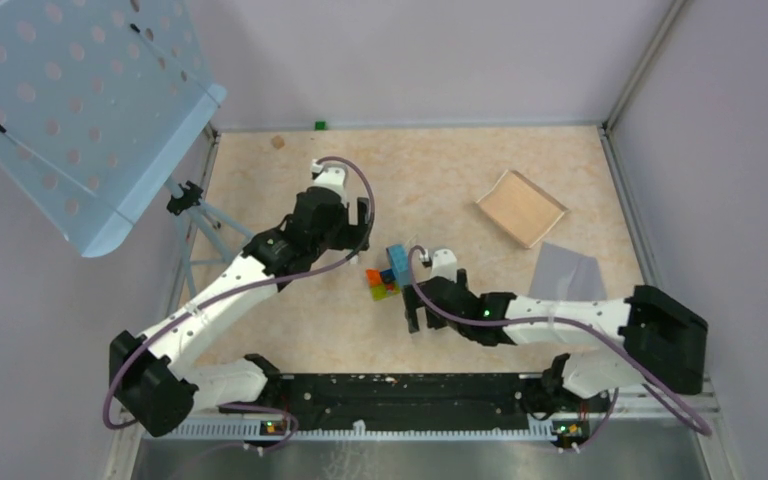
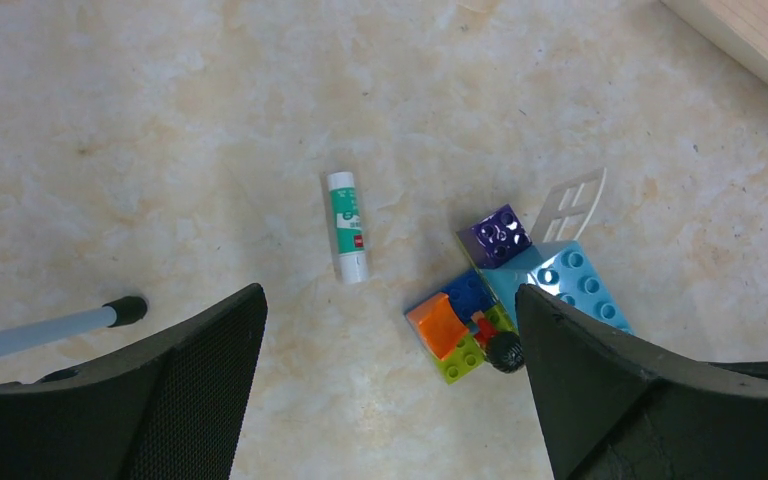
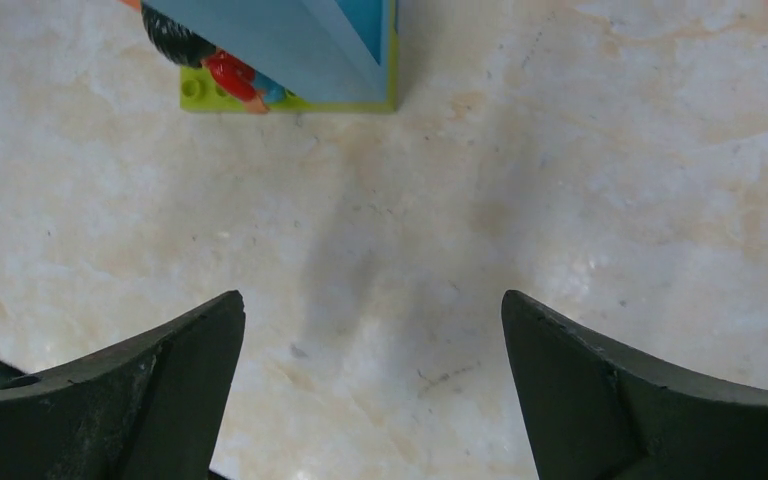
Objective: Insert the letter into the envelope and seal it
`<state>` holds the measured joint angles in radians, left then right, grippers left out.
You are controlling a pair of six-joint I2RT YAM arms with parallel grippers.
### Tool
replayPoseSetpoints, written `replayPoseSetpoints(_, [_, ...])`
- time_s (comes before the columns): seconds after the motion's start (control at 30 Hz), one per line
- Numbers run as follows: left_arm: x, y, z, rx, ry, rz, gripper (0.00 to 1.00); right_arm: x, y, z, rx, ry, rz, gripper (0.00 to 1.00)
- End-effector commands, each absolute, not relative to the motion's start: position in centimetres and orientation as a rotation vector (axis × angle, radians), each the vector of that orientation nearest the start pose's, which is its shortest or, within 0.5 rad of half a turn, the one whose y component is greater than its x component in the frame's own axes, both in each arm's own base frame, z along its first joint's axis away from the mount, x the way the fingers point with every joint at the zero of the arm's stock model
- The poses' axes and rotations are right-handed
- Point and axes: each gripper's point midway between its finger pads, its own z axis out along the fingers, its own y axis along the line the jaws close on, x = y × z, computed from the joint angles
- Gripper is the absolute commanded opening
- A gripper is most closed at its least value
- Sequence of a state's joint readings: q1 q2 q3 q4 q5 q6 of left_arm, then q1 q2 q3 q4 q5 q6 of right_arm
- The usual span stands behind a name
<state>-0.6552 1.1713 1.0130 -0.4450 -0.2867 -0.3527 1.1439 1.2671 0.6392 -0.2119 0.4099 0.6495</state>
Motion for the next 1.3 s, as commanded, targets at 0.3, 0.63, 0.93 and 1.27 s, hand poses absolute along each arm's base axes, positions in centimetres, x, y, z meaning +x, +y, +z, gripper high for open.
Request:
replayPoseSetpoints(0.3, [29.3,-17.1,24.0,0.129,2.094,-0.351,0.99,23.7,34.7,4.9,-0.135,2.133,0.432,0.99])
replayPoseSetpoints(0.63, [29.2,-16.9,23.8,0.132,2.107,-0.347,0.99,29.9,32.4,1.8,-0.004,2.181,0.31,0.98])
replayPoseSetpoints(0.93, [29.7,-17.2,23.4,0.135,2.116,-0.353,0.99,36.7,32.6,0.5,-0.016,2.214,0.252,0.98])
replayPoseSetpoints(1.27, [30.1,-17.8,24.0,0.139,2.104,-0.396,0.99,45.3,37.2,1.0,-0.16,2.216,0.268,0.98])
